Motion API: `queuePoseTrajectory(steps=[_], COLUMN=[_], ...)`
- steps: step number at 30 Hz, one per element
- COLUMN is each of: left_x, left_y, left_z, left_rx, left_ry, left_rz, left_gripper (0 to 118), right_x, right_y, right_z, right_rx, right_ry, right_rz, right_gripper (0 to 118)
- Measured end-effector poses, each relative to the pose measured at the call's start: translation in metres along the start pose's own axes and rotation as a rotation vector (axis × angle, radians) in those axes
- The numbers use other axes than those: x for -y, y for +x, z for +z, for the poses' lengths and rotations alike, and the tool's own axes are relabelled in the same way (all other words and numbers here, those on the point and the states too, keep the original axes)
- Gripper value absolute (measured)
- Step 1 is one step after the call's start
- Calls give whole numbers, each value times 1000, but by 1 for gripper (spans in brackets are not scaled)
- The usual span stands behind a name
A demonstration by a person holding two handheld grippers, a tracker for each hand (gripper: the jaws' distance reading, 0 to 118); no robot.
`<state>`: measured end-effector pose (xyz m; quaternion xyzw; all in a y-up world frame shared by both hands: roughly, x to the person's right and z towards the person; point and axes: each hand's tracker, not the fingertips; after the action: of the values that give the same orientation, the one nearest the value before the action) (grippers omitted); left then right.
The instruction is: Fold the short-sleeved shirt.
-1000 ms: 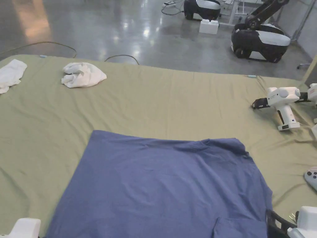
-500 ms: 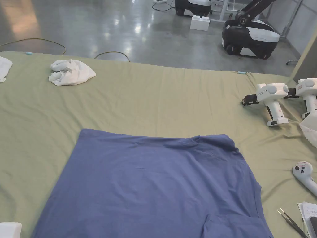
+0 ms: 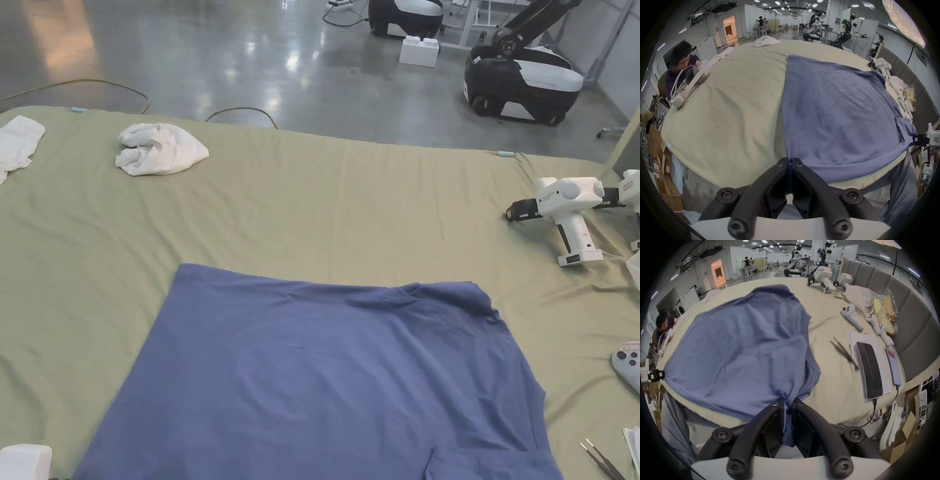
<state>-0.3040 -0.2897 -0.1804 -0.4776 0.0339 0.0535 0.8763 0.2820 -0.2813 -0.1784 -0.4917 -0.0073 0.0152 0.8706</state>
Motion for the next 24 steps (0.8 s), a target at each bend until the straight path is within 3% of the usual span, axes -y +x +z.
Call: queuePoseTrajectory(steps=[12,19,24], left_x=[-123,-170,-176], left_y=[6,7,19], left_z=[-24,-87,-125], left_rx=[33,12,-16], left_ry=[182,117,55], left_rz=[-25,6,11], left_gripper=[0,0,0], right_x=[-112,-162,-177], right_y=[5,12,8], right_z=[-14,-81,-128], right_rx=[-26,-41,-27], right_ry=[137,86,25], right_rz=[-58,-111,-85], right_gripper=[6,7,8])
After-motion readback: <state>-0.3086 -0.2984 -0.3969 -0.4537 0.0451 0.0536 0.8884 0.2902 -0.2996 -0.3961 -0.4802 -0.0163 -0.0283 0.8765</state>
